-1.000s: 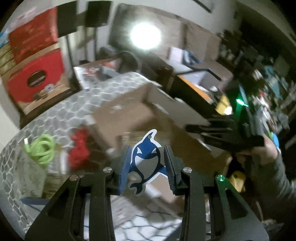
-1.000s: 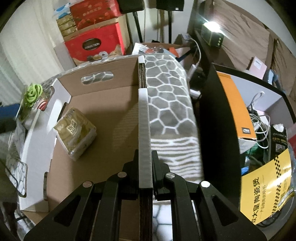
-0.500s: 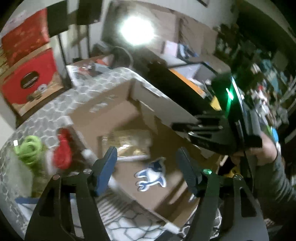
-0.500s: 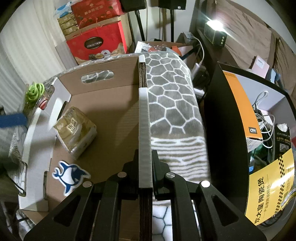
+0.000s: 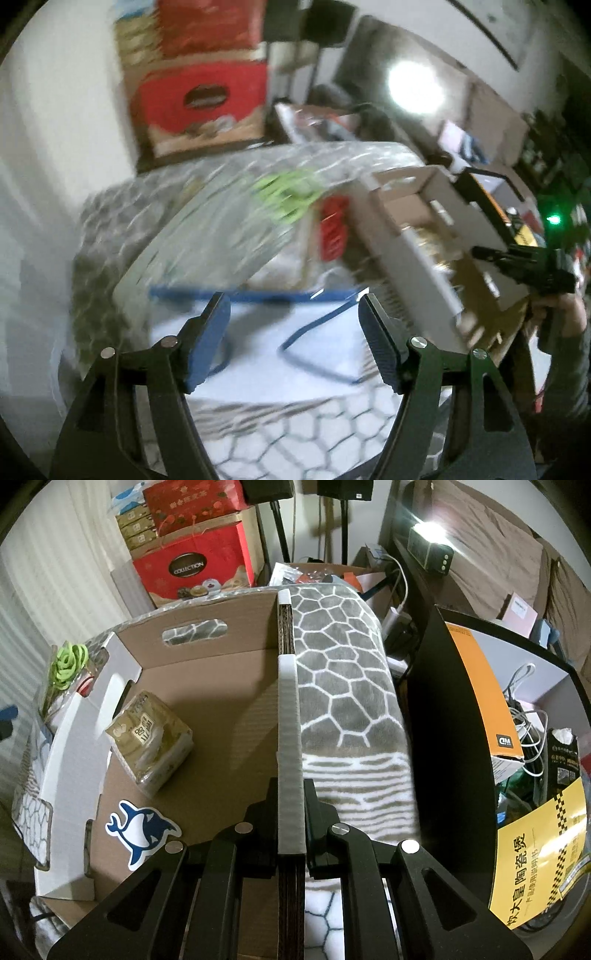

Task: Organize objects
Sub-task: 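Move the left tool to the bagged white mask and grasp its edge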

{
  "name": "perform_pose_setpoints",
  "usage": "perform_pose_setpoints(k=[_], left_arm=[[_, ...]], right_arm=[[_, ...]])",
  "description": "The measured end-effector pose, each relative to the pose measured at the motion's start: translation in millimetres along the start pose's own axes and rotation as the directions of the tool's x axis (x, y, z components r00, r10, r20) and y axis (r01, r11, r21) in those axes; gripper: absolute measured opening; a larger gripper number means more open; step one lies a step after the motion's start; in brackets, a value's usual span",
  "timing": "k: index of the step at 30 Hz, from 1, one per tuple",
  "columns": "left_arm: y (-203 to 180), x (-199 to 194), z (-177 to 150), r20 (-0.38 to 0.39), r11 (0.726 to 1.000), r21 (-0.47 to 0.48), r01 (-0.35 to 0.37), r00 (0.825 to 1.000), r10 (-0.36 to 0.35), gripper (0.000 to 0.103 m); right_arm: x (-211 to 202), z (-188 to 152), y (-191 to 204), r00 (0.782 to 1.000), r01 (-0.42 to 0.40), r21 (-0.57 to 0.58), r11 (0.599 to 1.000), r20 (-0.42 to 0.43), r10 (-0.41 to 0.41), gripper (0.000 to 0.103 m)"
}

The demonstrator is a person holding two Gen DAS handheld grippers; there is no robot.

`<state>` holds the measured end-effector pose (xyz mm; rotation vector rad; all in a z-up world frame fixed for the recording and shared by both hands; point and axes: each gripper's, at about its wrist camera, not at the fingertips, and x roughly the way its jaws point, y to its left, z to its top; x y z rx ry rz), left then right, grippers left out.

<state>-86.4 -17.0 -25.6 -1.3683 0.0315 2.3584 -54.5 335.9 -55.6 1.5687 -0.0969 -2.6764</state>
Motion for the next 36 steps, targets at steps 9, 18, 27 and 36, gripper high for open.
perform_pose_setpoints(k=[9,18,27,36], left_arm=[[48.9,-4.9,-20.7,0.01,0.994,-0.105,-0.042,0.999,0.043,0.069],[29.0,12.7,20.1,0.063,0.981,0.147,-0.127,0.991,0.119,0.069],[16.9,21.3,9.4,0.03,0.986,0.162,-0.034,0.999,0.029,0.069],[1.4,12.6,-18.5,0.012,0.989,0.14,-0.055,0.998,0.054,0.072]], right_arm=[[0.5,-0.8,-1.1,1.0,-0.001,-0.001,1.0,-0.003,0.001,0.01],[2.4,-1.9,-0.9,1.0,-0.005,0.004,1.0,-0.008,0.005,0.01],[1.9,-3.6,-1.8,1.0,-0.007,0.007,1.0,-0.01,0.007,0.01],[2.3,-3.2,-2.0,1.0,-0.01,0.016,1.0,-0.009,0.01,0.01]])
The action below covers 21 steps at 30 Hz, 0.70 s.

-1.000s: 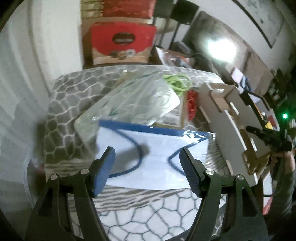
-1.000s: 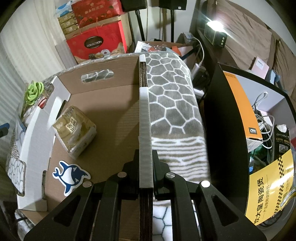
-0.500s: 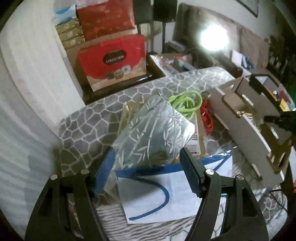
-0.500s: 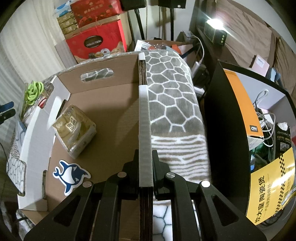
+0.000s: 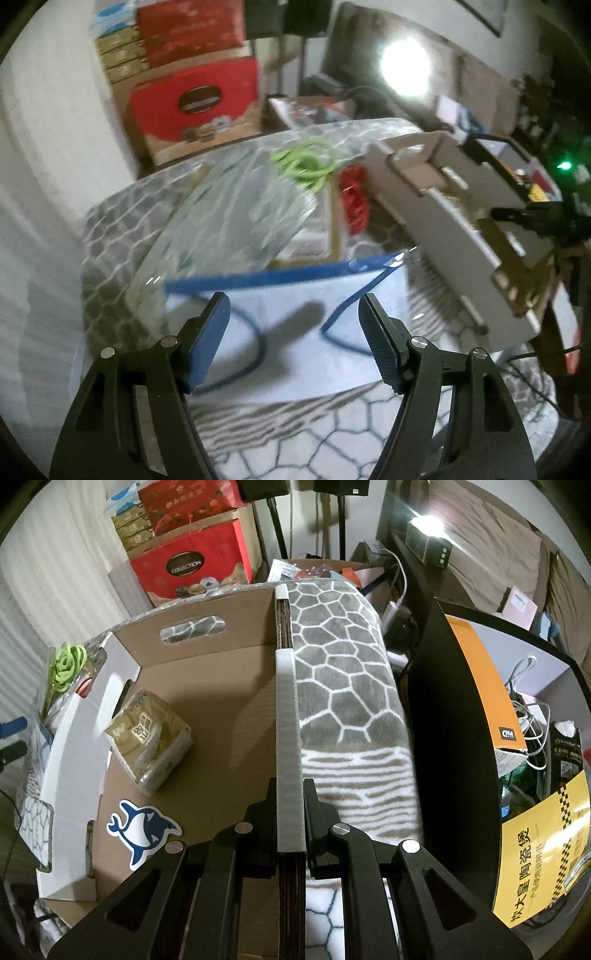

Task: Organize objects
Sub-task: 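Move the left tool to the bagged white mask and grasp its edge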

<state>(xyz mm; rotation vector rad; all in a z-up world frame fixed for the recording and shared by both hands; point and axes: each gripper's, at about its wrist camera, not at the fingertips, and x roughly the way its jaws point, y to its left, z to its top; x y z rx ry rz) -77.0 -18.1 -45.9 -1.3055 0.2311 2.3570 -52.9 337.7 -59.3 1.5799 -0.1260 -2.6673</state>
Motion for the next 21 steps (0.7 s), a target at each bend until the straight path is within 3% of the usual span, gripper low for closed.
perform_pose_setpoints(k=[2,6,12,18,21], left_arm=[[13.5,-1.0,-8.7,0.006,0.999,-0.046,0.003,1.0,-0.003,0.085],[51.4,-3.9,-20.6,0.01,0.984,-0.174,0.034,0.999,-0.032,0.085],[92.2,1.2,-22.7,-0.006,0.959,-0.277,0.062,0.998,-0.066,0.089],[118.4,23.8,-20.6,-0.072,0.939,-0.304,0.162,0.979,-0.192,0.089],[121.5,33.9,-20.7,-0.095,0.938,-0.294,0.184,0.971,-0.22,0.089]], right_arm=[[0.1,0.0,0.0,1.0,0.001,-0.002,1.0,0.0,-0.001,0.01],[0.1,-0.4,0.1,1.0,0.0,0.0,1.0,0.001,0.0,0.011],[0.3,-0.7,1.5,1.0,-0.003,0.005,1.0,0.003,0.003,0.011],[0.2,-0.4,1.5,1.0,-0.003,0.005,1.0,0.001,0.003,0.011],[0.1,-0.4,2.0,1.0,-0.002,0.003,1.0,0.001,0.002,0.011]])
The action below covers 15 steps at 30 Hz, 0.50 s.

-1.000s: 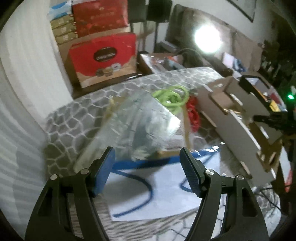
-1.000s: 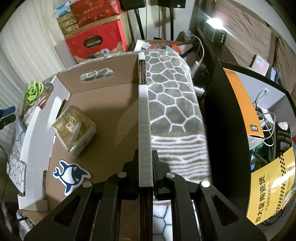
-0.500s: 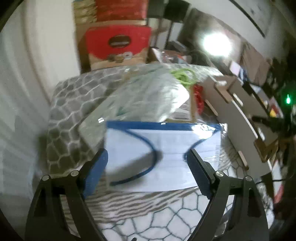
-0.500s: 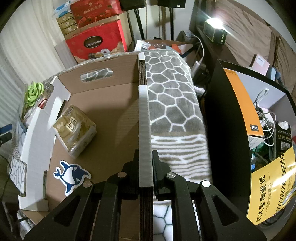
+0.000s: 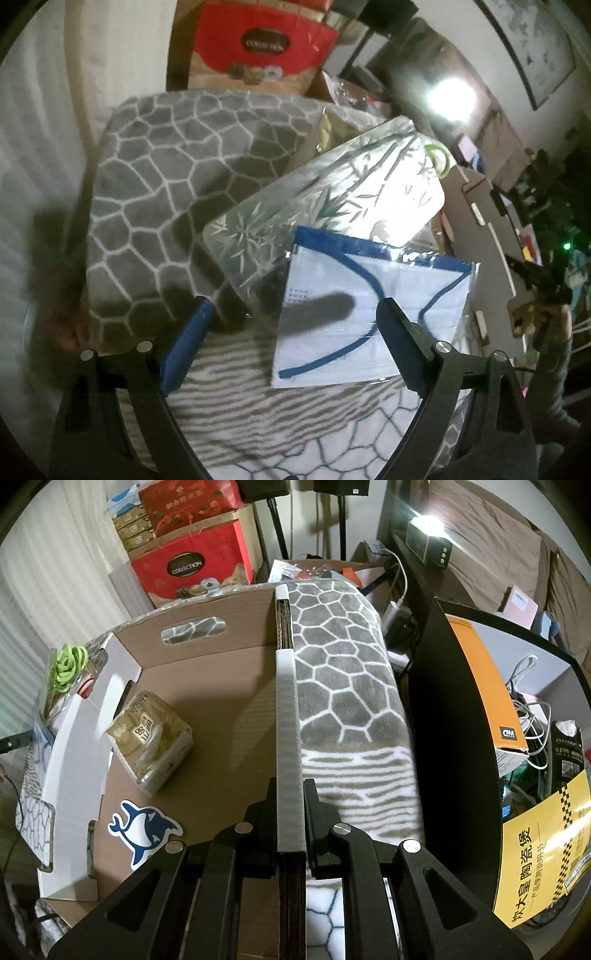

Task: Organize objects
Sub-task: 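Move the left tool to the bagged white mask and grasp its edge, then lift the bagged mask with the left tool and carry it over the box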

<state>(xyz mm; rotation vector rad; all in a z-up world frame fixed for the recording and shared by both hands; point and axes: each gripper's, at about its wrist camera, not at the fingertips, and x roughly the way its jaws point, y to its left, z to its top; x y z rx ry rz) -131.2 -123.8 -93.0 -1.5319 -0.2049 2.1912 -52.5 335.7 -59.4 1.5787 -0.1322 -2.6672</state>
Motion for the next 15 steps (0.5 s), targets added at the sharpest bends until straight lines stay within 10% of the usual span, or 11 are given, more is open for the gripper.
perform_pose_setpoints(k=[4,15], left_arm=[[3.7,7.1,1.2,-0.007,0.999,0.016,0.037,0.999,-0.037,0.087],[6.6,-7.0,-4.9,0.036,0.999,-0.026,0.043,0.998,-0.043,0.01]], right_arm=[[0.0,-0.1,-0.4,1.0,0.001,-0.001,1.0,-0.001,-0.001,0.011],[-0.3,-0.6,0.8,1.0,0.001,0.0,1.0,-0.004,-0.001,0.011]])
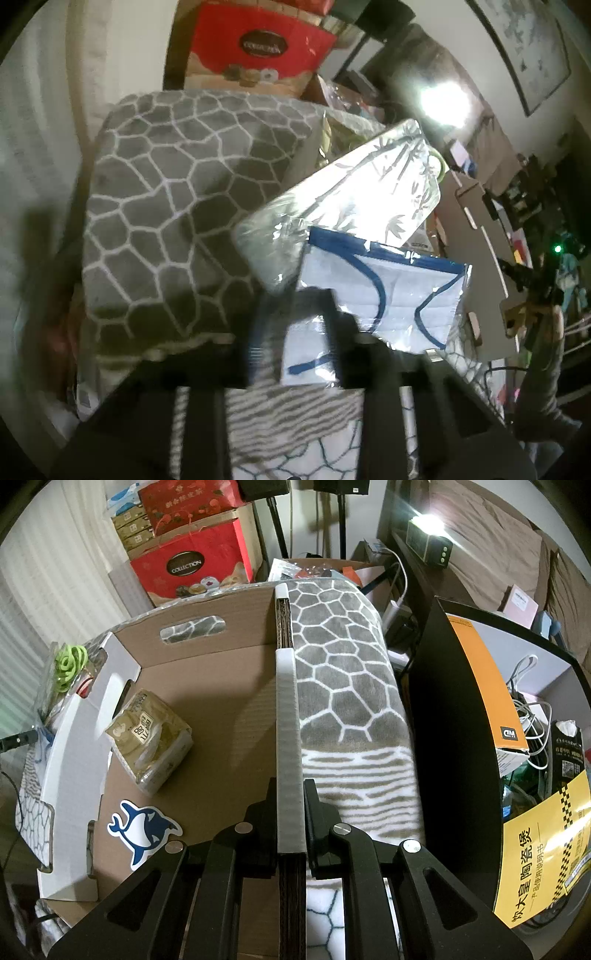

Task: Organize objects
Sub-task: 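Lift the bagged mask with the left tool and carry it over the box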

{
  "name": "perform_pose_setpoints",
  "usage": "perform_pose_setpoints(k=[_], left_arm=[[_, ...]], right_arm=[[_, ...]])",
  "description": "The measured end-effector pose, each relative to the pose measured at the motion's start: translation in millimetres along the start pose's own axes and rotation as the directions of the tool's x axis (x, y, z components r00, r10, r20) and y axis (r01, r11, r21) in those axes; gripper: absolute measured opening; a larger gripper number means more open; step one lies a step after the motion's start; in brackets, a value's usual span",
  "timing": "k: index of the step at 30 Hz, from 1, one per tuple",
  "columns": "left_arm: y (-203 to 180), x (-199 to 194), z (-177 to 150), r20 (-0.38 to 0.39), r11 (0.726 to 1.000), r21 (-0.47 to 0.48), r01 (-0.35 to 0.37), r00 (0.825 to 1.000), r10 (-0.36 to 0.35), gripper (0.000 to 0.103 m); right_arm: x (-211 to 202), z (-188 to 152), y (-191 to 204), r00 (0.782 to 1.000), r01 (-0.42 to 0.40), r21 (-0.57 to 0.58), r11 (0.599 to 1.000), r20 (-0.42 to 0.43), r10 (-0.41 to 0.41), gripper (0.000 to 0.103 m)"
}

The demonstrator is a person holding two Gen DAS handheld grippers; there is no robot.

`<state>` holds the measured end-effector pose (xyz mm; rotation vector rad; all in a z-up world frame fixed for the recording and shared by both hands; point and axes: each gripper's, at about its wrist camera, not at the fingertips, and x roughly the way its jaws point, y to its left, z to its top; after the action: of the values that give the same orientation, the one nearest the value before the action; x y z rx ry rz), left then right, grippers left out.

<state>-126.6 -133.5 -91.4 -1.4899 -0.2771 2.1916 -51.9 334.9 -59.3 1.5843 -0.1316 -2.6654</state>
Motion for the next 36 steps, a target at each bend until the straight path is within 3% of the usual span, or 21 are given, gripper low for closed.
perform_pose_setpoints(k=[2,8,14,17,27,36], left_arm=[[-4.5,-8.0,-1.1,0.014,1.0,-0.004,0.009,1.0,-0.009,0.001],[-39.8,-45.7,-0.8,0.115,1.0,0.028,0.004,0.993,-0.008,0.0],[-84.0,-86.5,13.6,0.217,0.996,0.06,0.061,0.973,-0.073,0.0],[-99.9,-99.1,31.0,0.231,0.99,0.022,0.137,0.963,-0.139,0.0],[-192.9,-110.4,62.9,0.276,0.96,0.161,0.229,0.923,-0.266,0.0],[-290.0,-77.4,78.8,0.263,0.93,0.306,0.206,0.92,-0.29,0.0]], right_arm=[[0.0,-0.1,0.2,1.0,0.001,-0.001,1.0,0.0,-0.001,0.011],[0.0,0.1,-0.1,1.0,0.0,0.001,1.0,0.0,0.0,0.011],[0.0,0.1,0.0,1.0,-0.001,0.001,1.0,0.0,0.001,0.011],[0.0,0.2,0.0,1.0,-0.001,0.002,1.0,0.0,0.001,0.011],[-0.6,0.1,-1.3,1.0,-0.007,0.005,1.0,-0.004,0.007,0.011],[0.9,-0.6,-6.3,1.0,-0.016,0.016,1.0,-0.005,0.016,0.011]])
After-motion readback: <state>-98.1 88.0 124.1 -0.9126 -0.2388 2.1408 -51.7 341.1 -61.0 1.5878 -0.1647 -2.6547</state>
